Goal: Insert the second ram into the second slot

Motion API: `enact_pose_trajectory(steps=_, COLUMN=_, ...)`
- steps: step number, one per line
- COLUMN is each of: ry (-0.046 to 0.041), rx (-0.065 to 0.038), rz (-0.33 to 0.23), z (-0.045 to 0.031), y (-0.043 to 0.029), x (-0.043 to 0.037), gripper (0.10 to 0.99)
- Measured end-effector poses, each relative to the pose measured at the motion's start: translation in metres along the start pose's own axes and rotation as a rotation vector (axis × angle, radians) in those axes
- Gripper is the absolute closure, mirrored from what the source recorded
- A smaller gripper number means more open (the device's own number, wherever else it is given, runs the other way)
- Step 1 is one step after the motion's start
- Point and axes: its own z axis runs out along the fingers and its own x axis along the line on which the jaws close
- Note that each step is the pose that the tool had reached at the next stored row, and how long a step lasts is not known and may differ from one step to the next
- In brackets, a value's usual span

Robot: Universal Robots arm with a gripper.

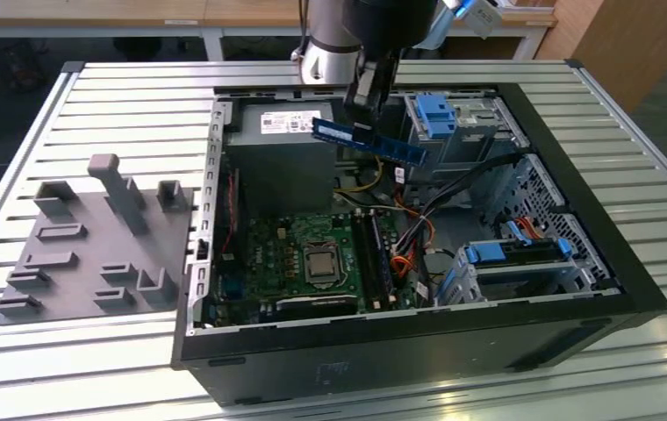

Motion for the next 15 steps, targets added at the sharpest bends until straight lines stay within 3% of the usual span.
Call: enact_pose_trajectory(steps=15, ry=-0.0010, rx=0.002, rz=0.073, z=0.0000, y=0.0000, x=-0.0001, gripper=0.953)
